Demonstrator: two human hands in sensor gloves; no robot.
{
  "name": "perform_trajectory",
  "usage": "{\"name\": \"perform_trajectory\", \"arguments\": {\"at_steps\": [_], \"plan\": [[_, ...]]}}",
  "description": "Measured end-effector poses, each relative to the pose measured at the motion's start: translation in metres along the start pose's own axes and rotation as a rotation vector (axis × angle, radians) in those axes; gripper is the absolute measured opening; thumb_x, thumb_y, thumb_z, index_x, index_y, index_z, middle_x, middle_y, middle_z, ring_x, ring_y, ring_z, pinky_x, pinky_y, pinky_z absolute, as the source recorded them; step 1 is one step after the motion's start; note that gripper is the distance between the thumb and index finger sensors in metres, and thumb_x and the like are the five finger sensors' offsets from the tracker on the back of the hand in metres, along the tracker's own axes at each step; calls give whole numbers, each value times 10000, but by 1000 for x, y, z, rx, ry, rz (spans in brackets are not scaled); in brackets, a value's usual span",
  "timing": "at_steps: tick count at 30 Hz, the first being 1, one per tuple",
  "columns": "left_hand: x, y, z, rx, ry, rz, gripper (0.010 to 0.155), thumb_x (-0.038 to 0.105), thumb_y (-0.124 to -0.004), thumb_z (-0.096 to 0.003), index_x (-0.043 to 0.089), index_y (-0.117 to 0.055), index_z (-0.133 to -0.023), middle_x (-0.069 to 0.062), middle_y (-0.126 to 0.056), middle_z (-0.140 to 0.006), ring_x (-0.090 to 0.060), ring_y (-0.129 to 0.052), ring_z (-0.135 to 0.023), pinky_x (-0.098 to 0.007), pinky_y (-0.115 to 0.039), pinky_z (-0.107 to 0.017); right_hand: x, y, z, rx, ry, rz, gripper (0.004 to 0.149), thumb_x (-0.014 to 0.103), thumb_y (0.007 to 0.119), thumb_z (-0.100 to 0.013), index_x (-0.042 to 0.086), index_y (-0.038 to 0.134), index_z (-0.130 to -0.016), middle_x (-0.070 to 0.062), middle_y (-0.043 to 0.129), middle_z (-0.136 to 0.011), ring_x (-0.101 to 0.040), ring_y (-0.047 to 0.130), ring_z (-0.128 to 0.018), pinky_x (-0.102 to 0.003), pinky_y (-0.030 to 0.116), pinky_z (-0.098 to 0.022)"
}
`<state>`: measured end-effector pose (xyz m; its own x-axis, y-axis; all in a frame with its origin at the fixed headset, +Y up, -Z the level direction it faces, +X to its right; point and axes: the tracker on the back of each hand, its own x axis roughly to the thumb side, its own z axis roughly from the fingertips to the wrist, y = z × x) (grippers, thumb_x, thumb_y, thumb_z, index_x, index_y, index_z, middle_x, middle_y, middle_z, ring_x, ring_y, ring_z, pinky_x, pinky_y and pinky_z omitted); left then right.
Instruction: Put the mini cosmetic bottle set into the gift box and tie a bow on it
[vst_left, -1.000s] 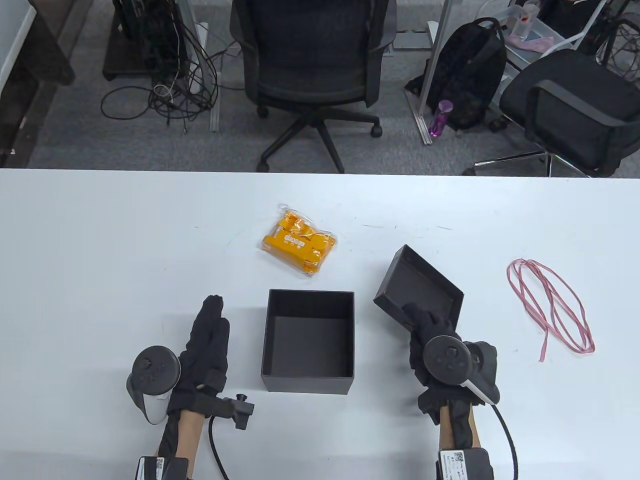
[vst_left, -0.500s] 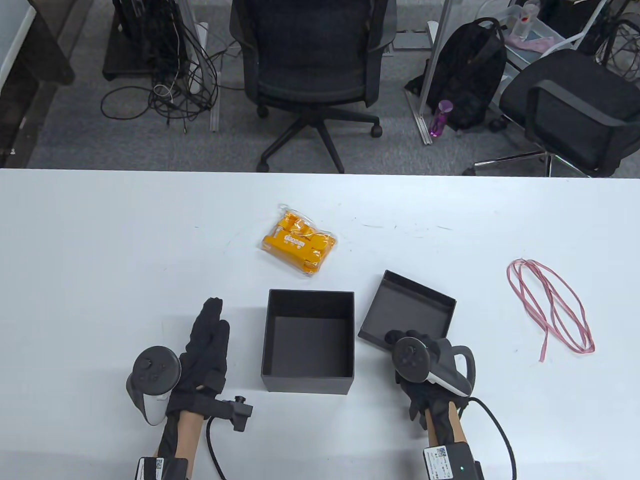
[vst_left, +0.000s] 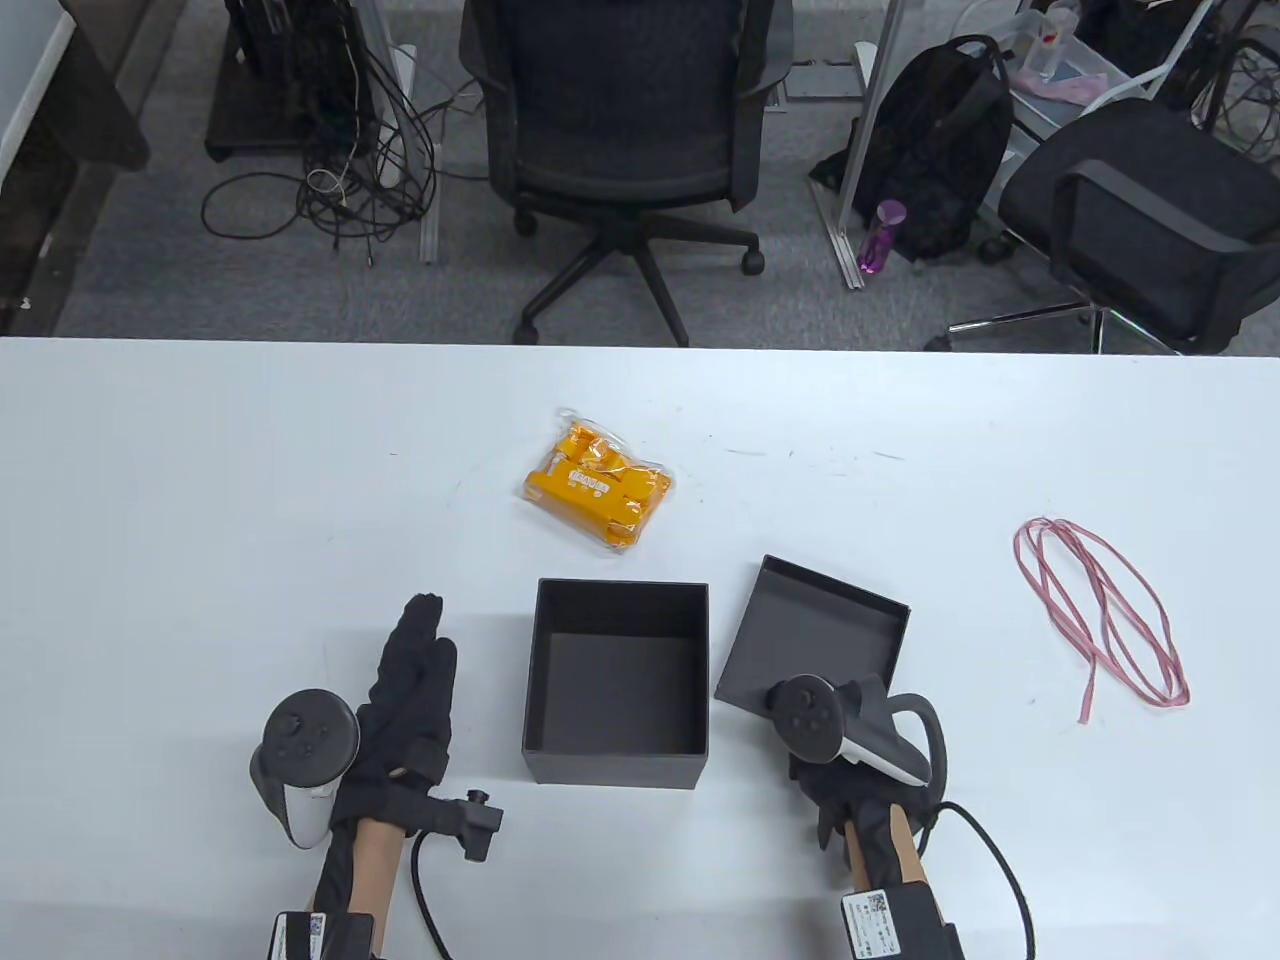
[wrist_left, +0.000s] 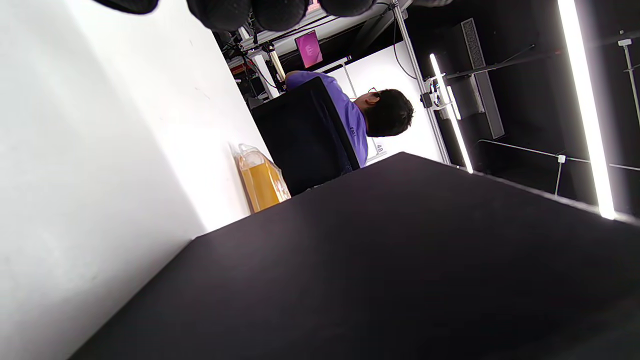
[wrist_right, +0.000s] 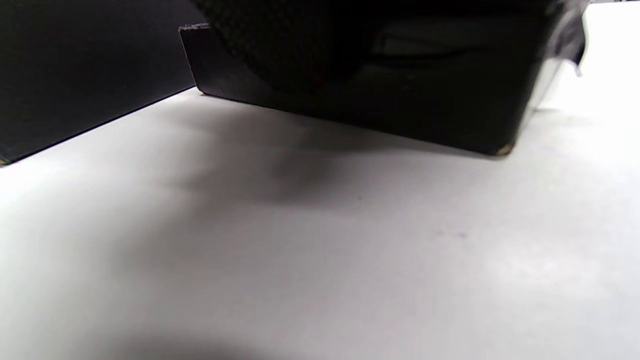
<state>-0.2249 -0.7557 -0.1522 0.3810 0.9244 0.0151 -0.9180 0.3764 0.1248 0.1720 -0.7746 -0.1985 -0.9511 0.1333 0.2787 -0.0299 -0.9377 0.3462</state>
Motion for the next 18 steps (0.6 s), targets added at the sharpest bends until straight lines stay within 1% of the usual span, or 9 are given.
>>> {"name": "perform_trajectory", "arguments": {"at_steps": [4,6,8,10,12,13,16,18], "plan": [[-1,1,0,2,9,3,653,487,-500,-629,158,-387,-1181,-246,-444,-1182,-561,-562,-1049,-745,-573,-690,-2,-1,-1,16,4,-33,481,117,753,-523,113,666,-996,-160,749,-895,-396,781,-729,-555,762,-555],[-1,1,0,4,12,3,653,488,-499,-629,159,-387,-1181,-246,-445,-1182,-560,-563,-1049,-745,-573,-689,-3,-3,0,17,9,-37,483,135,759,-529,107,662,-1002,-163,753,-903,-395,791,-738,-553,764,-562],[-1,3,0,7,12,6,651,488,-500,-629,160,-390,-1181,-247,-445,-1182,-561,-562,-1050,-745,-573,-690,-3,-8,4,-15,7,-51,515,171,773,-531,89,646,-1023,-176,749,-935,-411,800,-769,-559,763,-566],[0,7,-1,16,7,5,650,488,-501,-628,164,-392,-1181,-245,-444,-1183,-559,-563,-1050,-744,-572,-692,-4,-18,12,-199,-13,-45,531,200,782,-527,94,639,-1027,-170,757,-933,-405,813,-771,-554,772,-558],[1,10,-3,23,-6,-14,646,482,-505,-629,166,-396,-1182,-247,-443,-1185,-561,-561,-1051,-730,-564,-711,-5,-26,20,-351,-17,-65,556,216,787,-523,85,622,-1037,-179,742,-954,-418,809,-789,-579,764,-557],[3,13,-5,17,-17,-37,642,474,-514,-629,172,-397,-1183,-245,-442,-1187,-562,-559,-1054,-725,-562,-718,-6,-29,23,-402,-24,-83,564,222,786,-523,80,615,-1042,-183,735,-962,-424,806,-797,-590,759,-557],[14,19,-21,-12,-86,-242,627,424,-584,-631,214,-391,-1189,-201,-436,-1209,-546,-544,-1081,-708,-558,-743,-8,-35,34,-522,-23,-141,578,230,780,-525,68,600,-1050,-199,722,-975,-439,799,-806,-604,753,-554],[26,17,-47,-87,-120,-467,638,384,-626,-623,246,-368,-1190,-158,-437,-1221,-521,-555,-1095,-690,-578,-751,-10,-38,39,-604,-10,-166,574,229,777,-525,61,604,-1045,-204,727,-969,-441,802,-800,-605,755,-548]]}}
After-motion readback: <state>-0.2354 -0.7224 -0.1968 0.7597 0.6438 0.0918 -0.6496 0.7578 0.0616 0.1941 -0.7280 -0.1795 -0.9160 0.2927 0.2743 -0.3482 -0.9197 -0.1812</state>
